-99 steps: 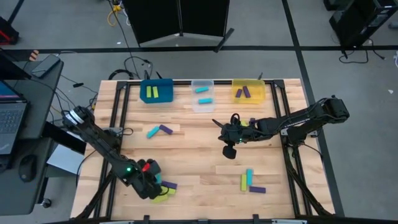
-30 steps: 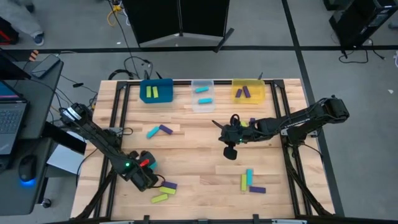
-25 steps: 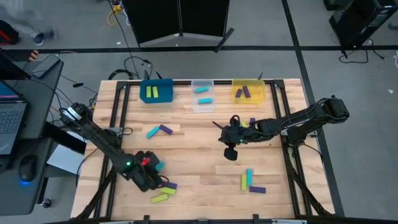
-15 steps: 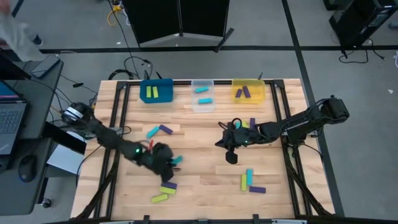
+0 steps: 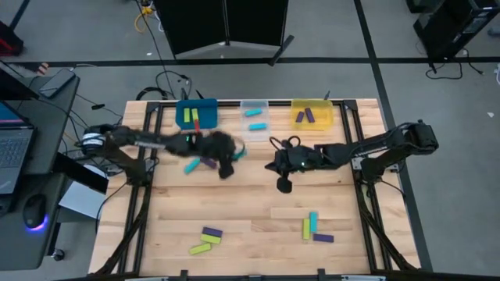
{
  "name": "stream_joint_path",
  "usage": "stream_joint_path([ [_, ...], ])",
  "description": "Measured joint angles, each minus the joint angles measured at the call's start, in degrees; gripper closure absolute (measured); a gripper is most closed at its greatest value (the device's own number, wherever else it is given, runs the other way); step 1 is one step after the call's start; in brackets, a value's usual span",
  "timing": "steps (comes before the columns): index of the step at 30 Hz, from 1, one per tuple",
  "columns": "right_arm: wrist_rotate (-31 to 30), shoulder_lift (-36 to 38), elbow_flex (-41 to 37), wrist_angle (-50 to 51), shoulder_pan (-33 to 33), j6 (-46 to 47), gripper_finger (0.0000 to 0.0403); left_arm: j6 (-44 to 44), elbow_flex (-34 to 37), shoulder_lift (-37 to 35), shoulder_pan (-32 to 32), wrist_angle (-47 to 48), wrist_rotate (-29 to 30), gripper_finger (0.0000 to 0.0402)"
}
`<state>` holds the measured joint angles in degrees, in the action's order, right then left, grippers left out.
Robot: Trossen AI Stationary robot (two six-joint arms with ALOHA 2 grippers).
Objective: Sort blocks
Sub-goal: Put the blue block into the transparent bin
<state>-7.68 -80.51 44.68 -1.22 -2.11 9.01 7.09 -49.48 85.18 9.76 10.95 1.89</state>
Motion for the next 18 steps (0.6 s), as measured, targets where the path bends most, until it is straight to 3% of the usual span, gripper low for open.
stream_joint_path([
  [8,0.61,0.00,1.32,6.80,7.78,-3.73,0.0392,-18.53,-20.43,10.04,12.34,14.08,-2.39,0.0294],
  [18,1.36,0.00,1.32,12.40,12.78,-5.89,0.0387,-30.77,-41.08,31.23,16.10,26.71,-4.13,0.0294],
])
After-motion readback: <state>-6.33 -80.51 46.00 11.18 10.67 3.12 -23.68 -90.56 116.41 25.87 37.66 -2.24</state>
